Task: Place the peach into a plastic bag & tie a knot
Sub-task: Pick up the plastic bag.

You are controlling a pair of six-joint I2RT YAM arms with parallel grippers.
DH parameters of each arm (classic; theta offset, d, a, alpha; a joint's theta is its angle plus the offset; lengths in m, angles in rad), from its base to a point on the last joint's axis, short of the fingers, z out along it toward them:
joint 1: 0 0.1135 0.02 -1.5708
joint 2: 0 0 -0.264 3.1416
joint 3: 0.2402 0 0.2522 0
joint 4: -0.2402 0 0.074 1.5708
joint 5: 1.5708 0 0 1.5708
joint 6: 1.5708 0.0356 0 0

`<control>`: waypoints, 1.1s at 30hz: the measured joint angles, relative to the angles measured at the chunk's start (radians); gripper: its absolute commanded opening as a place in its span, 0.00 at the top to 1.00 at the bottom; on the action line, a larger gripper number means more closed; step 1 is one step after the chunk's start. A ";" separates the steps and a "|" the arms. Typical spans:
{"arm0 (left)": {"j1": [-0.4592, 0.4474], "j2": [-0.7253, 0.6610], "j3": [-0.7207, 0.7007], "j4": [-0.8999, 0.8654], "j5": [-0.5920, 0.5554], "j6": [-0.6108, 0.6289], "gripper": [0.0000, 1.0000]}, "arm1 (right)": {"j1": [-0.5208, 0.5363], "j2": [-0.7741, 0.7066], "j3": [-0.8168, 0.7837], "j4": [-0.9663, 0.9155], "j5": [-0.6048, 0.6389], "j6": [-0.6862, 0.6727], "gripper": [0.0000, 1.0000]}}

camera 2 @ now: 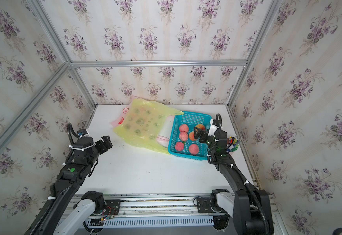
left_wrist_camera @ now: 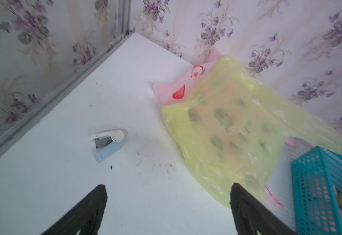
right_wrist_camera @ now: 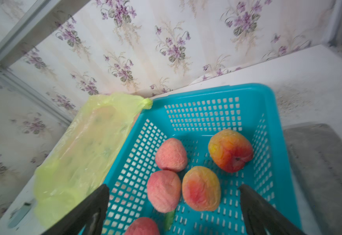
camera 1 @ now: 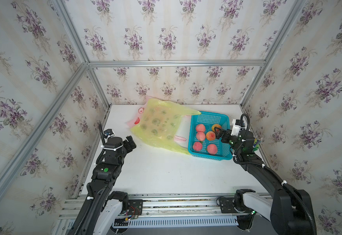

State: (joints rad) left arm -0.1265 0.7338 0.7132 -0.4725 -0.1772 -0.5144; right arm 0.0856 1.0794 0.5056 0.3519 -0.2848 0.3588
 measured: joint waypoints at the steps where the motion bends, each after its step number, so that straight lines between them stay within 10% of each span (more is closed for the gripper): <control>1: -0.007 0.027 0.027 -0.037 0.041 0.000 0.20 | 0.014 -0.014 0.001 -0.016 -0.014 0.010 0.07; 7: -0.274 0.439 0.378 -0.217 0.150 0.086 0.27 | 0.105 -0.024 0.069 -0.116 -0.074 0.037 0.37; 13: -0.452 0.944 0.826 -0.328 0.092 0.210 0.29 | 0.217 -0.006 0.161 -0.211 -0.036 0.052 0.34; 21: -0.477 1.443 1.366 -0.453 0.014 0.319 0.27 | 0.262 -0.008 0.190 -0.289 0.024 0.058 0.21; 33: -0.477 1.673 1.555 -0.524 -0.117 0.384 0.34 | 0.267 -0.073 0.161 -0.335 0.042 0.060 0.21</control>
State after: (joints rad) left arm -0.6037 2.4065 2.2681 -0.9962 -0.2939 -0.1307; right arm 0.3523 1.0065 0.6670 0.0174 -0.2428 0.4191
